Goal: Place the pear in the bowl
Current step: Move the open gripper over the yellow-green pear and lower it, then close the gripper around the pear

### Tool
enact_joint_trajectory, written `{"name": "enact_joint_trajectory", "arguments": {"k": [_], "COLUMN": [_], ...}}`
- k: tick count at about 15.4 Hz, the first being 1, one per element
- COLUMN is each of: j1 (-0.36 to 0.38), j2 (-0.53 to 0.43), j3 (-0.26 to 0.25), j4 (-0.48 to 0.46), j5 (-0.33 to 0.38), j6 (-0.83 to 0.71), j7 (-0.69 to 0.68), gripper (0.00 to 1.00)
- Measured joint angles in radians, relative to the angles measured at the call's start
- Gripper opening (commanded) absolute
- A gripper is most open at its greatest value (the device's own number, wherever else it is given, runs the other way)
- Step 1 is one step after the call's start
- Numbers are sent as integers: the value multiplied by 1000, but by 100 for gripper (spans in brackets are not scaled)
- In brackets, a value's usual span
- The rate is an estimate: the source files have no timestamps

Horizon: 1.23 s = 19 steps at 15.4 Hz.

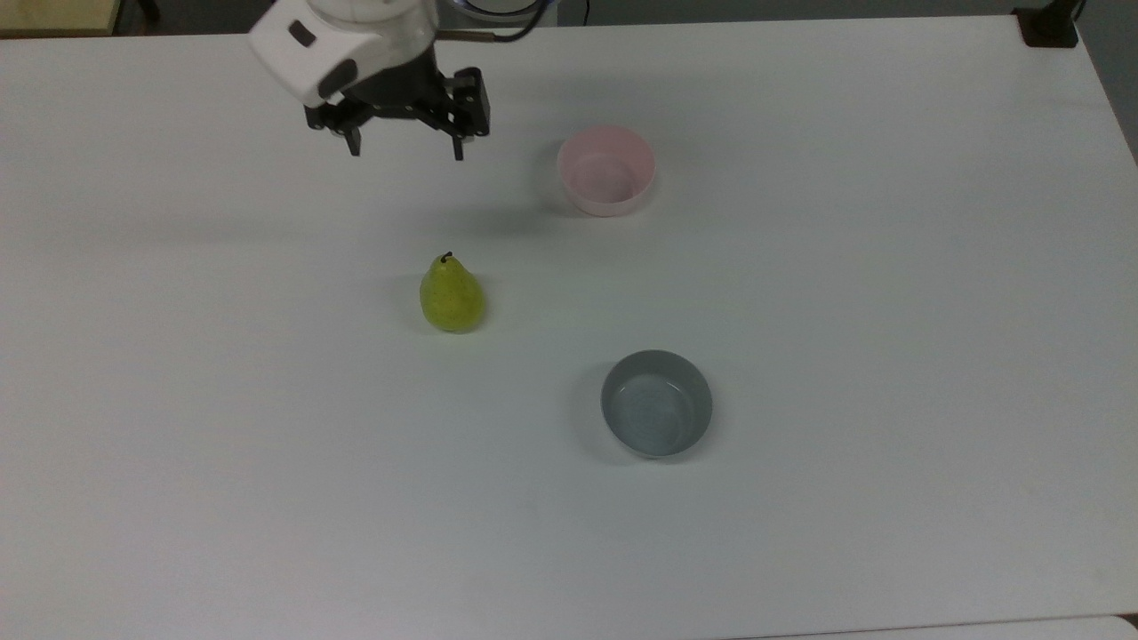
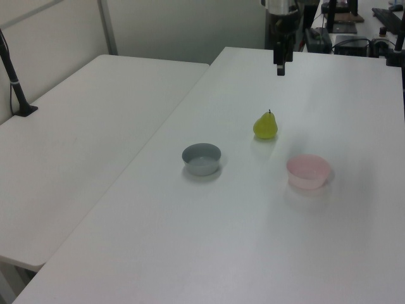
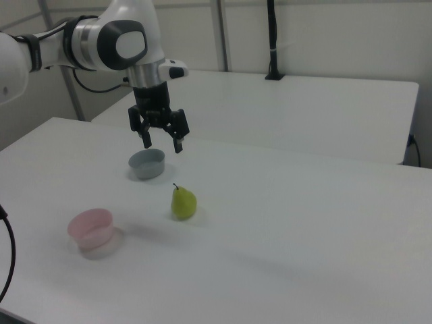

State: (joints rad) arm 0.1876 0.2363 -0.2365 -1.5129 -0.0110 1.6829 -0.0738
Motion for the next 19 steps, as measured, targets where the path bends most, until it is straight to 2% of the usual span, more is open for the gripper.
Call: {"name": "enact_joint_trajectory", "arguments": {"k": [4,8,14,19], "j1": [25,25,33,51], "j2": [45,114,218,260], "j3": [-2,-2,-2,-2], "j4": [22,18,15,-21], "j5": [0,0,0,-20], "j6": [9,94,141,198], "j7": [1,-3,-60,-64], "gripper": [100,100,100,100]}}
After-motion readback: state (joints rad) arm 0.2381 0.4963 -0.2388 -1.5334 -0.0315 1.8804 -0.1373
